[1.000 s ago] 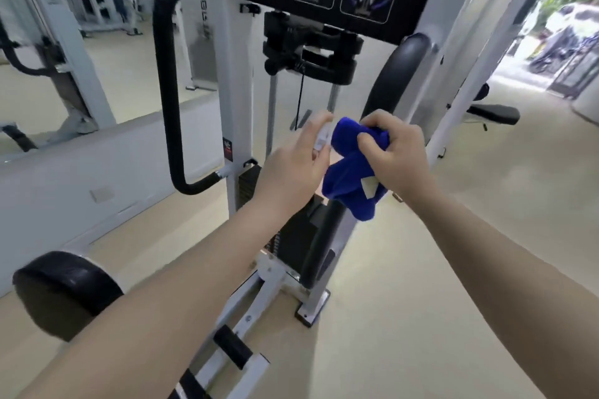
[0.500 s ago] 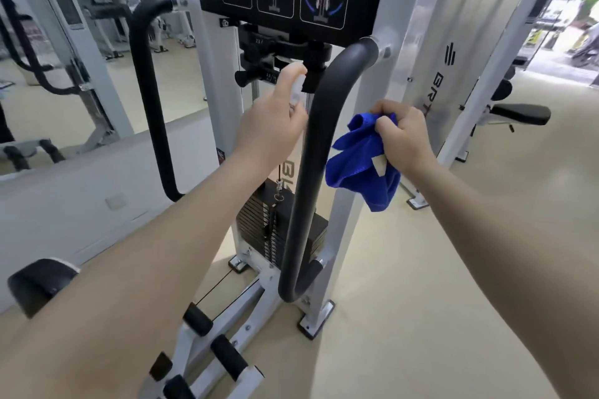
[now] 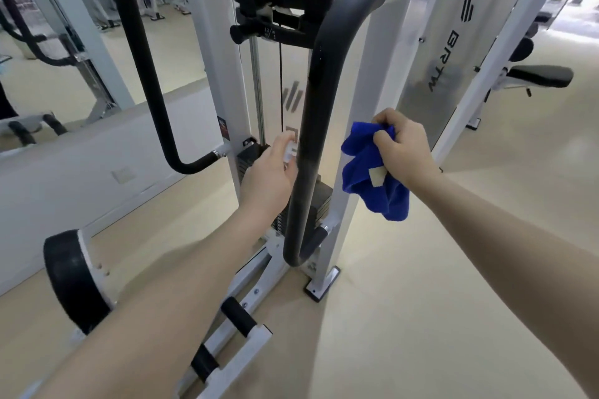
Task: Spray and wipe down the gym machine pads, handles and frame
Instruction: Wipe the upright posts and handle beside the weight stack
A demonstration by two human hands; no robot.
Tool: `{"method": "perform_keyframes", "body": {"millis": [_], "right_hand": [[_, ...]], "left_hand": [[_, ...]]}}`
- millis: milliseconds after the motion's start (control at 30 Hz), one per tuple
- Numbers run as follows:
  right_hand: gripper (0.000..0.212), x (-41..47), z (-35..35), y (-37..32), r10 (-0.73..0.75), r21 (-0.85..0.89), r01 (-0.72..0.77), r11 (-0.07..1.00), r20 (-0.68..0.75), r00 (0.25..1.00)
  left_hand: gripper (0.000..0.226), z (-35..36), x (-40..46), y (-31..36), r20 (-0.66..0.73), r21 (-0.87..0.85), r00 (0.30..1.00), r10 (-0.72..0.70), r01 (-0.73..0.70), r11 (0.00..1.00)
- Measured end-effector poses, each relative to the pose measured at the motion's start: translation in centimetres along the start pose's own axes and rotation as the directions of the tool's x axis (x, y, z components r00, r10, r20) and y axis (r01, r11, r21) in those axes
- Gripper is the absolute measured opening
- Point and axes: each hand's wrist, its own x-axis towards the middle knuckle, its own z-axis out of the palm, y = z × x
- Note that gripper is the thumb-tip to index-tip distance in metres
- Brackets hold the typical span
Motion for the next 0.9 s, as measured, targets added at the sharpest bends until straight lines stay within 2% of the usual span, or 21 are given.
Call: {"method": "perform_keyframes", "body": {"millis": [67, 100, 167, 233, 300, 367, 433, 467, 567, 600, 633, 700, 733, 767, 800, 900], "right_hand": [[0.014, -0.8, 0.5, -1.5, -0.113, 0.023, 0.118, 0.993, -0.145, 0.983], [0.015, -1.0, 0.7, -2.6, -0.212, -0.015, 0.215, 0.977, -0.232, 0.949], [0.016, -0.4, 1.0, -5.2, -0.455, -0.186, 0.415, 0.89, -0.345, 0.821], [0.016, 1.1, 1.7, -7.1, -0.659, -0.404, 0.53, 0.746, -0.332, 0.675], [0.013, 2.7, 2.5, -8.1, -0.779, -0.615, 0.518, 0.594, -0.281, 0.56], [0.01, 3.1, 3.2, -8.1, -0.862, -0.743, 0.494, 0.452, -0.222, 0.455], [0.011, 2.7, 3.5, -7.0, -0.926, -0.806, 0.525, 0.275, -0.074, 0.37], [0.016, 2.5, 3.3, -6.6, -0.928, -0.809, 0.546, 0.218, 0.0, 0.372], [0.018, 3.5, 1.4, -7.1, -0.867, -0.797, 0.595, 0.104, 0.221, 0.447], [0.014, 4.3, 0.3, -7.9, -0.854, -0.812, 0.573, 0.109, 0.219, 0.472], [0.01, 5.4, -0.9, -9.0, -0.838, -0.828, 0.521, 0.209, 0.123, 0.532], [0.013, 7.3, -2.9, -10.8, -0.728, -0.765, 0.401, 0.504, -0.127, 0.673], [0.017, 7.9, -3.4, -11.3, -0.665, -0.71, 0.369, 0.6, -0.185, 0.724], [0.018, 7.9, -3.2, -11.2, -0.652, -0.68, 0.387, 0.623, -0.177, 0.738], [0.016, 7.4, -2.6, -11.1, -0.682, -0.686, 0.433, 0.585, -0.127, 0.72], [0.018, 5.4, -0.4, -9.7, -0.84, -0.729, 0.629, 0.269, 0.142, 0.523]], "left_hand": [[0.041, -0.1, 0.2, 0.3, -0.027, -0.127, 0.997, -0.065, 0.061, 0.99], [0.048, -0.4, 0.6, 0.6, -0.042, -0.199, 0.996, -0.078, 0.068, 0.978], [0.065, -1.4, 1.7, 1.3, -0.045, -0.351, 0.996, -0.082, 0.061, 0.934], [0.069, -2.5, 2.6, 2.3, -0.017, -0.456, 0.997, -0.07, 0.054, 0.889], [0.061, -3.1, 3.0, 3.1, 0.014, -0.504, 0.999, -0.05, 0.05, 0.862], [0.046, -3.3, 3.0, 3.3, 0.005, -0.52, 1.0, -0.017, 0.017, 0.854], [0.034, -3.0, 2.9, 3.2, -0.041, -0.522, 0.999, 0.004, -0.025, 0.853], [0.031, -2.9, 2.8, 3.0, -0.063, -0.527, 0.998, 0.0, -0.034, 0.849], [0.024, -2.6, 2.6, 2.7, -0.058, -0.581, 0.998, -0.026, -0.012, 0.814], [0.023, -2.7, 2.6, 2.8, -0.05, -0.589, 0.998, -0.028, -0.007, 0.808], [0.021, -2.7, 2.9, 2.9, -0.049, -0.588, 0.999, -0.021, -0.011, 0.809], [0.023, -2.8, 3.5, 3.3, -0.045, -0.57, 0.999, 0.006, -0.031, 0.821], [0.028, -2.8, 3.7, 3.4, -0.047, -0.569, 0.999, 0.018, -0.042, 0.821], [0.031, -2.7, 3.8, 3.5, -0.049, -0.575, 0.999, 0.02, -0.044, 0.817], [0.032, -2.6, 4.0, 3.5, -0.044, -0.584, 0.999, 0.013, -0.036, 0.811], [0.025, -2.3, 4.1, 3.2, -0.022, -0.606, 1.0, -0.015, -0.001, 0.795]]}}
